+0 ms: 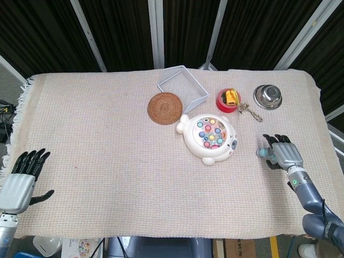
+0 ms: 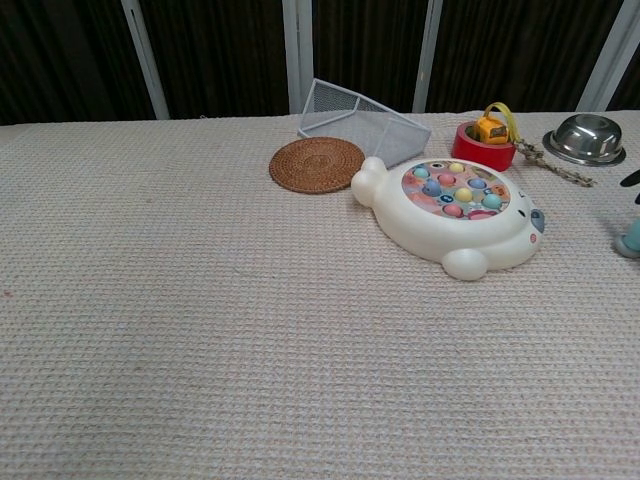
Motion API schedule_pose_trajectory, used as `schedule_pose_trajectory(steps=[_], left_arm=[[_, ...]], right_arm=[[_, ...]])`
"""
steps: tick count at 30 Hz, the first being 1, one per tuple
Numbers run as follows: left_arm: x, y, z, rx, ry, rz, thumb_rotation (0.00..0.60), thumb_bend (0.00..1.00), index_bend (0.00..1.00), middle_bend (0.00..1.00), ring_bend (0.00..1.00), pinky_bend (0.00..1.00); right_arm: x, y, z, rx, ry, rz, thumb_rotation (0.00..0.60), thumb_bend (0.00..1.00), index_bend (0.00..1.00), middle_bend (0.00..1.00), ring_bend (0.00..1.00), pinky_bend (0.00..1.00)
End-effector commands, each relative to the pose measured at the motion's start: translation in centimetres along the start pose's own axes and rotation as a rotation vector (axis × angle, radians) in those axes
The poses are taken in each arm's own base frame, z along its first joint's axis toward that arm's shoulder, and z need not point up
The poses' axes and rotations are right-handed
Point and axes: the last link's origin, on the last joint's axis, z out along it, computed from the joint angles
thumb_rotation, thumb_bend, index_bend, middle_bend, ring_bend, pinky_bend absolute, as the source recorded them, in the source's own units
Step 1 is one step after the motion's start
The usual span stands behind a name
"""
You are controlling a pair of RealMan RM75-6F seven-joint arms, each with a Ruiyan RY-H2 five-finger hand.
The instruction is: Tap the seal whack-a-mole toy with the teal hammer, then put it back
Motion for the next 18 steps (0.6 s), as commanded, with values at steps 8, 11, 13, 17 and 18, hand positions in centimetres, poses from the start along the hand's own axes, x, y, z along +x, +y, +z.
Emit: schedule_pose_trajectory(steps=[8,11,13,17,18], left_arm=[[-0.1,-0.3,0.1,0.020,0.017,-0.025,0.600,0.13,0.00,0.00,0.00,0.00],[-0.2,-0.4,0.0,0.023,0.030,-0.031,0.600,0.13,0.00,0.00,0.00,0.00],[-0.3,-0.4,-0.1,0.021,0.034,-0.033,0.600,0.13,0.00,0.00,0.00,0.00],[-0.3,-0.4,-0.5,0.007,0.042,-0.048,0.600,0.13,0.00,0.00,0.00,0.00],[-0.3,-0.4,-0.6,0.003,0.045,-0.051,0.600,0.13,0.00,0.00,0.00,0.00]], right_arm=[[2.3,1.2,-8.5,0.014,0.289,0.165,0.600,0.41,0.05,0.16,0.01,0.00],[1.4,1.6,-10.1,0.009,0.390,0.152,0.600,0.41,0.05,0.15,0.01,0.00],[0.7,1.8,-11.2,-0.003,0.431,0.148,0.600,0.41,0.05,0.15,0.01,0.00],[-0.6,1.9,-13.1,-0.024,0.464,0.157,0.600,0.41,0.05,0.14,0.01,0.00],[-1.0,1.9,-13.6,-0.026,0.469,0.160,0.600,0.41,0.05,0.14,0.01,0.00]])
